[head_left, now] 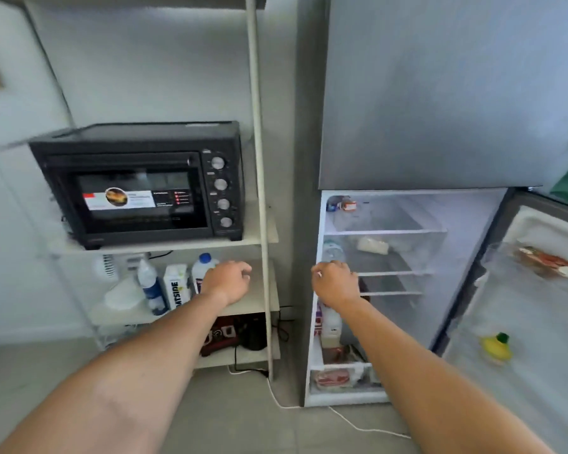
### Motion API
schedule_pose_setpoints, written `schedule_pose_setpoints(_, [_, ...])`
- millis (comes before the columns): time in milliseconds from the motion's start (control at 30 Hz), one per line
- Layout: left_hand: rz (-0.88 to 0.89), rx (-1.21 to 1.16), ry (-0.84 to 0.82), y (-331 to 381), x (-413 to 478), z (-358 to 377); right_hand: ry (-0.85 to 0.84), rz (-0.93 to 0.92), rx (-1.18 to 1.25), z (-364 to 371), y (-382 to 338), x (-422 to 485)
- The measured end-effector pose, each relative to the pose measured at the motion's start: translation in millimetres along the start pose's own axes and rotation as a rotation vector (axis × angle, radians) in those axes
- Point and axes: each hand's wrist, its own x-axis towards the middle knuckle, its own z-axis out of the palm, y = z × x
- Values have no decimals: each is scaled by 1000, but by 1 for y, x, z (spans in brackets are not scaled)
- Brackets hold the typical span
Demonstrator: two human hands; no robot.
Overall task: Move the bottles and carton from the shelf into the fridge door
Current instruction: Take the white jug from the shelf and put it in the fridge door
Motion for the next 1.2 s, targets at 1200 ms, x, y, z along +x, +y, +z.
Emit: schedule_pose_setpoints(1200, [-906,-990,-291,-319,222,141,-457,238,368,338,-200,285])
